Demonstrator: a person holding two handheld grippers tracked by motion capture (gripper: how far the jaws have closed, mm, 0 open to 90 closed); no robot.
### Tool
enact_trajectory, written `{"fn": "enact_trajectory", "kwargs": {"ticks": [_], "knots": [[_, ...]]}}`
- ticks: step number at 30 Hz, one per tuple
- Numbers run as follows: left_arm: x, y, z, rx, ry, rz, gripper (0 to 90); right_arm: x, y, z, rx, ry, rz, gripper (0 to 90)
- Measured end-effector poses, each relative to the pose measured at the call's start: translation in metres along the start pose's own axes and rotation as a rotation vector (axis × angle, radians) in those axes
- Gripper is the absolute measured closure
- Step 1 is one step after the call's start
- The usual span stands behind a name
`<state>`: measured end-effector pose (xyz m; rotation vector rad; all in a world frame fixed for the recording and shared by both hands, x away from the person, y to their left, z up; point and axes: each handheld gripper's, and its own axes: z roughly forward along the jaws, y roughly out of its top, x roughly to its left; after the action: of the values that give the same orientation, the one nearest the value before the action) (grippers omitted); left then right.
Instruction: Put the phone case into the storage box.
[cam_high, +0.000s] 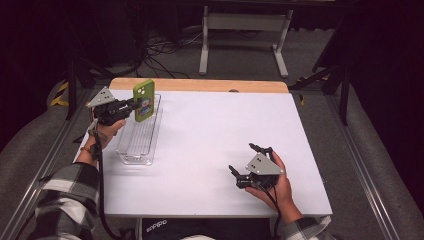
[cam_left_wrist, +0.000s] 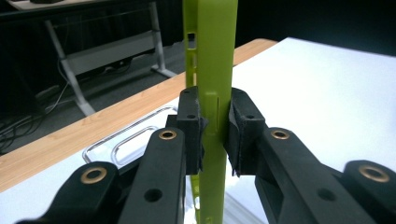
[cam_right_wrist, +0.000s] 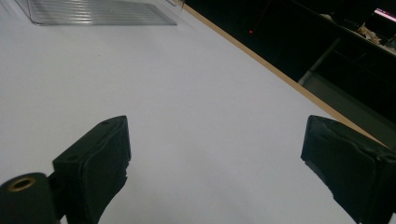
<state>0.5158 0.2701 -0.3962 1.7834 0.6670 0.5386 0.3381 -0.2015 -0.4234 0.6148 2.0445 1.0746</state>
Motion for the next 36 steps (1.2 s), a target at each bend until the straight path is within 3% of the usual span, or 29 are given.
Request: {"fn": "enact_trajectory", "kwargs": {"ticks": [3, 8, 14, 23, 36], "knots": [[0.007, -0.003, 0.01, 0.036, 0.002, 0.006, 77.8, 0.002, -0.002, 0.002, 0.009, 0.009, 0.012, 8.9], [0.015, -0.006, 0.021, 0.077, -0.002, 0.012, 77.8, 0.008, -0.003, 0.007, 0.032, 0.03, -0.015, 9.1], [0.018, -0.006, 0.03, 0.068, -0.021, 0.013, 77.7, 0.014, -0.004, 0.01, 0.057, 0.043, -0.046, 9.3], [0.023, -0.009, 0.04, 0.09, 0.002, 0.006, 77.6, 0.015, -0.005, 0.009, 0.061, 0.055, -0.043, 9.7], [0.033, -0.004, 0.047, 0.138, 0.147, 0.005, 74.1, 0.016, -0.007, 0.012, 0.075, 0.072, -0.049, 9.8]]}}
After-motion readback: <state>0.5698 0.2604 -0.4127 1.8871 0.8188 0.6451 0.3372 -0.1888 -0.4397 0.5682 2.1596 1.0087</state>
